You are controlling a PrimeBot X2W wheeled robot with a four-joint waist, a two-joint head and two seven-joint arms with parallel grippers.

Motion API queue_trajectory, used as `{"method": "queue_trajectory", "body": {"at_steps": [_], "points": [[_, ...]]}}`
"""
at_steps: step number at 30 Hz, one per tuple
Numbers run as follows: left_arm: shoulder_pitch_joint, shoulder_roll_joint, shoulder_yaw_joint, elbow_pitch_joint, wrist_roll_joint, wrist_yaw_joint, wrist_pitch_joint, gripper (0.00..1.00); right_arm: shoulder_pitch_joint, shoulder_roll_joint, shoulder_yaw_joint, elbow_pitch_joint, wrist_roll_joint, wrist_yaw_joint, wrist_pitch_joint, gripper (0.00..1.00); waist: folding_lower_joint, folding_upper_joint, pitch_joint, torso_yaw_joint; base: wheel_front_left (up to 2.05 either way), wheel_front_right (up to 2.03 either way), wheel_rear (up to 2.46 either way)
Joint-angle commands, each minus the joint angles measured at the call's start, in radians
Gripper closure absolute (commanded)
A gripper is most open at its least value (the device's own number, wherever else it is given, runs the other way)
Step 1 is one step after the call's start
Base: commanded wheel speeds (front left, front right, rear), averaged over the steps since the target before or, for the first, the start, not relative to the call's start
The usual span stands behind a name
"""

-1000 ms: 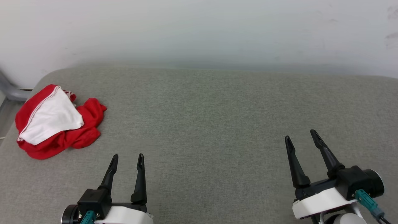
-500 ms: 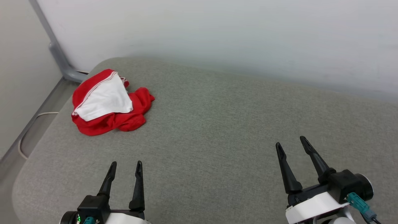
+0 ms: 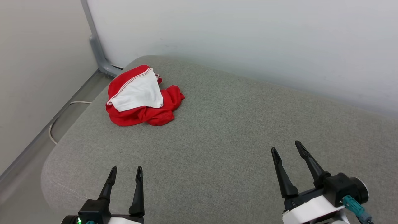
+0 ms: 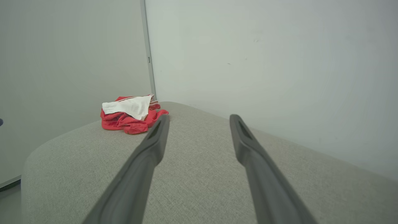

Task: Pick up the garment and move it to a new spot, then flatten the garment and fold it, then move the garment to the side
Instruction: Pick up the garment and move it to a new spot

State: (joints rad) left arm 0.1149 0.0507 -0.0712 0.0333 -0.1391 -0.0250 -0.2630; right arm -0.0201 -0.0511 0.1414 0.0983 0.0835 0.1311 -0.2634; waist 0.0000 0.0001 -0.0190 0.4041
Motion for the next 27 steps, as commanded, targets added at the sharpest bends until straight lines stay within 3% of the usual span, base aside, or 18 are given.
{"method": "queue_trajectory", "body": {"at_steps": [1,11,19,23,27], "points": [[0.005,-0.001,0.001,-0.001,0.003,0.003,-0.003,0.0,0.009,0.002,0.001,0.002,0.005,-0.001,-0.002,0.0,0.0,-0.0001,-0.002,0.005,0.0,0.0,0.0],[-0.001,-0.001,0.016,-0.007,0.004,0.011,-0.003,0.0,-0.002,0.001,0.013,0.002,-0.004,-0.001,-0.002,0.0,0.0,-0.0001,0.018,-0.004,0.0,0.0,0.0],[-0.05,0.003,0.085,0.039,0.018,-0.039,-0.003,0.0,-0.012,0.001,0.009,-0.012,-0.031,-0.001,-0.002,0.0,0.0,-0.0001,0.094,-0.049,0.0,0.0,0.0],[-0.118,0.025,0.118,0.074,0.007,-0.072,-0.003,0.0,-0.035,0.001,0.001,-0.024,-0.051,-0.001,-0.002,0.0,0.0,-0.0001,0.161,-0.074,0.0,0.0,0.0],[-0.247,0.101,0.131,0.178,-0.02,-0.096,-0.003,0.0,-0.065,0.001,-0.012,-0.033,-0.092,-0.001,-0.002,0.0,0.0,-0.0001,0.249,-0.092,0.0,0.0,0.0]]}}
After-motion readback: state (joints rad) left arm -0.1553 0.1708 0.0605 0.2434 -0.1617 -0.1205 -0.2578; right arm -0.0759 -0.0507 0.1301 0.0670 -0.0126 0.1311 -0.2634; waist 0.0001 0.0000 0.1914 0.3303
